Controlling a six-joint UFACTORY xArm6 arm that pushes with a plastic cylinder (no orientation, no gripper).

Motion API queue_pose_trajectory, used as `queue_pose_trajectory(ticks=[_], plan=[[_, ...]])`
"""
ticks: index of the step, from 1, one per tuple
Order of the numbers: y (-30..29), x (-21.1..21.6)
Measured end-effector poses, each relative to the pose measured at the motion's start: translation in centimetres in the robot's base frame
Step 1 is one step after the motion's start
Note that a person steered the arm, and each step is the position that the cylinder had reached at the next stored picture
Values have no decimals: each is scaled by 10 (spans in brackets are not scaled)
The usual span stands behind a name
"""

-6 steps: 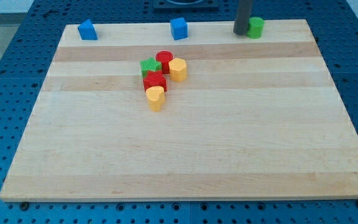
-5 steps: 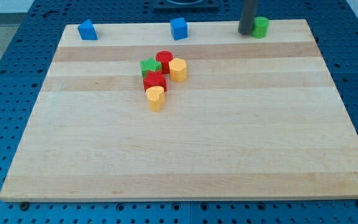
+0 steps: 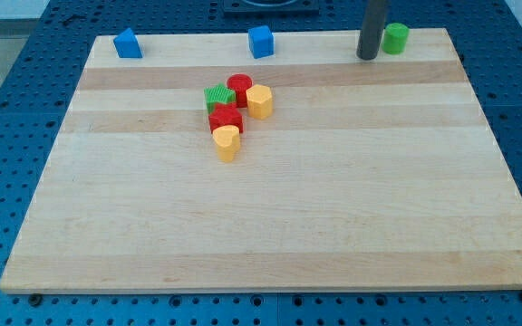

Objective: Separate red circle and yellow hexagon

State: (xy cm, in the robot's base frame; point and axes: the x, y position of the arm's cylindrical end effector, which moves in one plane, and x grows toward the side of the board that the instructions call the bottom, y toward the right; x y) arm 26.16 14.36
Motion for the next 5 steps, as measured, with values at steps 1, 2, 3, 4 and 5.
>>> queue_pose_trajectory(ticks=[1, 2, 3, 4, 5], plan=[[-31, 13], [-60, 27], [-89, 48], [-122, 54], [-150, 65]])
